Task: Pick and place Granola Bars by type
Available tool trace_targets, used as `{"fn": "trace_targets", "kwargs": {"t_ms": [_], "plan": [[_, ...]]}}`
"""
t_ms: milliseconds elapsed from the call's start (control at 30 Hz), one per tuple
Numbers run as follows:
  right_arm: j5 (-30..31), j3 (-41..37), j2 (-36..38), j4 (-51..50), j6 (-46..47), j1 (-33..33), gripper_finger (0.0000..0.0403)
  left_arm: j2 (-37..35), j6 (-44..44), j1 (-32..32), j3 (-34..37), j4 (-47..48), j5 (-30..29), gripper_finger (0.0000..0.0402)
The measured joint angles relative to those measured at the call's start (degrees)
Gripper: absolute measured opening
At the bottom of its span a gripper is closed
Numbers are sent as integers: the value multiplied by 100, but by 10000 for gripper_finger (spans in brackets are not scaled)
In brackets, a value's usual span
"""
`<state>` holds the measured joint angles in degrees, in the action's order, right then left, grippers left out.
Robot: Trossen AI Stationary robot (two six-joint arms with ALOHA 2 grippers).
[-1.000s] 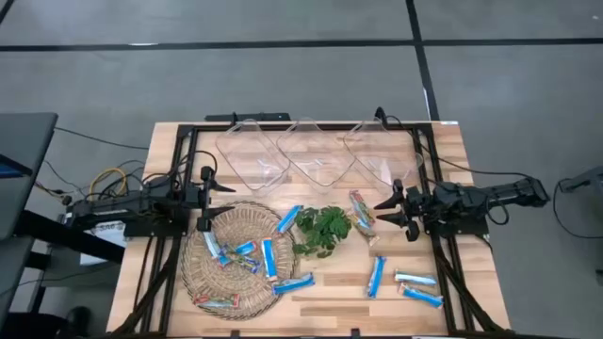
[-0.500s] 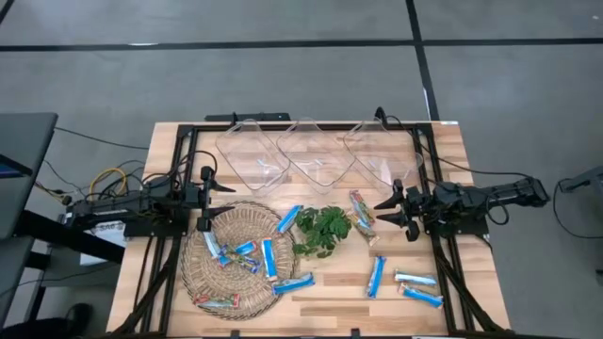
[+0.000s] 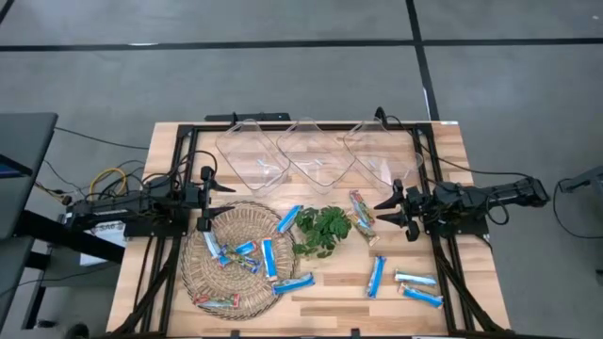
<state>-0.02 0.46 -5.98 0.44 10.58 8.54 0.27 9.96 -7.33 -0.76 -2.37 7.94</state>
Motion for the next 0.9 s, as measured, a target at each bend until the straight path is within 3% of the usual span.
{"fn": "trace_targets", "kwargs": {"t_ms": [900], "plan": [[1,-1,0,1,1,-2,134,-2,-9,0,3,7,-177,219]]}}
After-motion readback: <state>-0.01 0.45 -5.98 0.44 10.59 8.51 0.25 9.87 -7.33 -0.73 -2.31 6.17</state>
